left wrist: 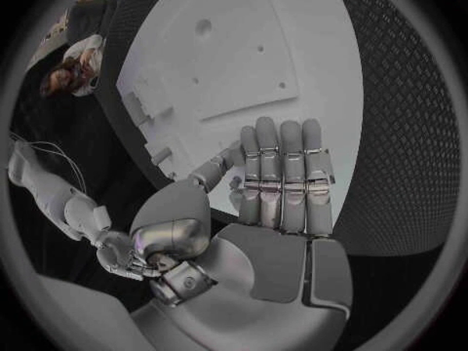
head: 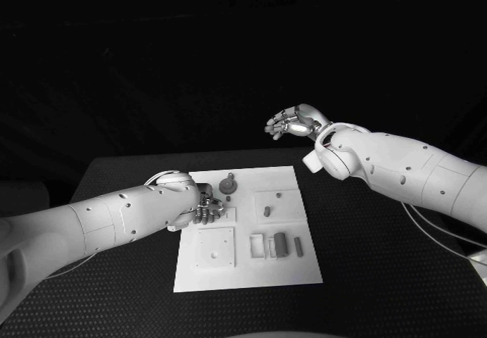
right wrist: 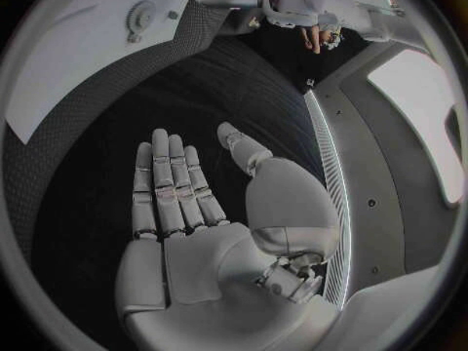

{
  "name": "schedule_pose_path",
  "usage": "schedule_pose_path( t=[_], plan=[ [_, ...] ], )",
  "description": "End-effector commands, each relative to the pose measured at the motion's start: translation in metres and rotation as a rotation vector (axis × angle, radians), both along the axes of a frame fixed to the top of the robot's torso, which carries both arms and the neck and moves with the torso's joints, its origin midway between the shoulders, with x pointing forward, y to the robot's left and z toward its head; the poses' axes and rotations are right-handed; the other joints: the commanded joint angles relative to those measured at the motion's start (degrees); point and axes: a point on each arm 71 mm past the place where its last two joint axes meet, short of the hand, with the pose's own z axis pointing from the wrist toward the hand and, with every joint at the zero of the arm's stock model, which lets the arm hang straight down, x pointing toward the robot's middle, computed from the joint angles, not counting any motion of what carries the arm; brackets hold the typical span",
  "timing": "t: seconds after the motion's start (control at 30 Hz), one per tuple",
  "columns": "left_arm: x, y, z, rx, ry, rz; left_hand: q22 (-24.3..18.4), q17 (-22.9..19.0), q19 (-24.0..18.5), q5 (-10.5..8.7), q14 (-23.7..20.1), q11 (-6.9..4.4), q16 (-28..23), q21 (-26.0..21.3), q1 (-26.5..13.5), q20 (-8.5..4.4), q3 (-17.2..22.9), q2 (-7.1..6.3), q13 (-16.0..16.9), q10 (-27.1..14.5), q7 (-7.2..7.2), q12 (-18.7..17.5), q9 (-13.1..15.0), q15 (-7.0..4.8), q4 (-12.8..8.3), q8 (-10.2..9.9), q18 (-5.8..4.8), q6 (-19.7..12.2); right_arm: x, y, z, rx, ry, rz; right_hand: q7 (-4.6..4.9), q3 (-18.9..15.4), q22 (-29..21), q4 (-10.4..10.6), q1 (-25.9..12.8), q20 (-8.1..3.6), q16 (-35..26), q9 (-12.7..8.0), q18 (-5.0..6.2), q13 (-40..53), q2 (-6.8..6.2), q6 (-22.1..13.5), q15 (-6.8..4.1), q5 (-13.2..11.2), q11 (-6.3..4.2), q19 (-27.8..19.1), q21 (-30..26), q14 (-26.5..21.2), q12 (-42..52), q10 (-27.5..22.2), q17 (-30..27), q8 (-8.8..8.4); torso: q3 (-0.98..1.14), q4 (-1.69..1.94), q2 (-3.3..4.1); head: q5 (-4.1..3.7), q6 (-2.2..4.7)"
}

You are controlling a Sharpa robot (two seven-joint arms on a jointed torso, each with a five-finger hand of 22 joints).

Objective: Assemble the parts on the task board

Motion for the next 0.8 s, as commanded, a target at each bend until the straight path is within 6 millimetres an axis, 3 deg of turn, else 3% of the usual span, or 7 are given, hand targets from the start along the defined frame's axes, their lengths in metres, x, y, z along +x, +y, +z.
schedule_pose_path(
  t=[0.03, 0.13, 0.3, 0.33, 0.47, 0.8],
  plan=[
    [-0.001, 0.000, -0.002, -0.019, -0.003, 0.009, 0.1, -0.1, 0.4, -2.23, 0.0, 0.06, 0.2, -0.4, -0.2, 0.02, -0.1, -0.74, 0.0, 0.2, 0.15, -0.2, 0.1, -0.29, 0.6, -0.2, -0.39, -0.2, -0.001, 0.001, -0.001, 0.003, 0.006, 0.015, 0.71, -0.4, 0.1, 0.0, 0.0, -0.03, -0.3, -0.1, -0.87, -0.1, 0.06, -0.4, 0.27, 0.1, -0.06, -0.2, -0.4, -0.3, -0.3, 0.3, 0.1, 0.20, 0.00, -0.02, 0.01, -0.04, 0.10],
    [0.000, 0.000, -0.002, -0.028, -0.008, 0.013, 0.1, -0.1, 0.5, -2.37, 0.0, 0.07, 0.3, -0.5, -0.6, 0.03, -0.3, -1.15, 0.0, 0.2, 0.16, -0.2, 0.1, -0.28, 1.0, -0.2, -0.39, -0.2, -0.001, 0.000, -0.001, 0.003, 0.007, 0.014, 0.72, -0.4, 0.1, 0.0, 0.0, -0.03, -0.4, -0.1, -0.87, -0.1, 0.06, -0.4, 0.28, 0.1, -0.06, -0.3, -0.4, -0.3, -0.3, 0.3, 0.1, 0.20, 0.02, -0.03, 0.02, -0.05, 0.11],
    [0.000, 0.003, -0.001, -0.040, -0.011, 0.024, 0.2, -0.1, 0.5, -2.49, -0.1, 0.10, 0.4, -0.7, -2.2, 0.09, -1.4, -3.24, 0.0, 0.1, 0.22, -0.2, 0.3, -0.24, 2.1, -0.2, -0.37, -0.3, -0.001, -0.001, -0.002, 0.003, 0.008, 0.012, 0.73, -0.4, 0.1, 0.0, 0.0, -0.03, -0.4, -0.1, -0.87, -0.1, 0.05, -0.4, 0.28, 0.1, -0.06, -0.3, -0.4, -0.3, -0.3, 0.3, 0.1, 0.20, 0.02, 0.01, -0.01, -0.11, 0.10],
    [0.000, 0.004, -0.001, -0.044, -0.010, 0.027, 0.4, 0.0, 0.3, -2.30, -0.3, 0.05, 0.5, -0.9, -3.5, 0.03, -4.5, -2.10, 0.2, 0.0, 0.19, -0.2, 0.6, -0.27, 0.6, -0.2, -0.22, -0.4, -0.001, -0.001, -0.002, 0.003, 0.008, 0.012, 0.73, -0.4, 0.1, 0.0, 0.0, -0.03, -0.4, -0.1, -0.87, -0.1, 0.04, -0.4, 0.28, 0.1, -0.06, -0.3, -0.4, -0.3, -0.3, 0.3, 0.1, 0.20, 0.02, 0.01, -0.02, -0.10, 0.09],
    [0.000, 0.005, -0.001, -0.060, -0.002, 0.038, 0.5, 0.0, 0.3, -2.47, -0.4, 0.04, 0.6, -1.2, -5.1, 0.05, -6.9, -3.32, 0.2, -0.1, 0.18, -0.2, 0.7, -0.29, -0.3, -0.3, -0.15, -0.6, -0.001, -0.001, -0.002, 0.002, 0.008, 0.011, 0.75, -0.4, 0.1, 0.1, 0.0, -0.03, -0.4, -0.1, -0.87, -0.1, 0.02, -0.4, 0.29, 0.1, -0.06, -0.3, -0.4, -0.3, -0.3, 0.3, 0.1, 0.20, 0.02, 0.02, 0.00, -0.13, 0.13],
    [0.000, 0.010, 0.002, -0.100, 0.006, 0.066, 0.5, 0.0, 0.4, -2.46, -0.5, -0.03, 0.6, -1.5, -5.8, -0.01, -8.2, -3.64, 0.3, -0.2, 0.13, -0.3, 0.9, -0.37, -1.2, -0.4, 0.01, -0.7, -0.001, -0.004, -0.003, 0.001, 0.010, 0.006, 0.79, -0.4, 0.1, 0.1, 0.0, -0.03, -0.5, -0.1, -0.87, -0.2, -0.02, -0.4, 0.30, 0.1, -0.06, -0.3, -0.5, -0.3, -0.3, 0.4, 0.2, 0.20, 0.03, 0.00, -0.01, -0.07, 0.17]
  ],
)
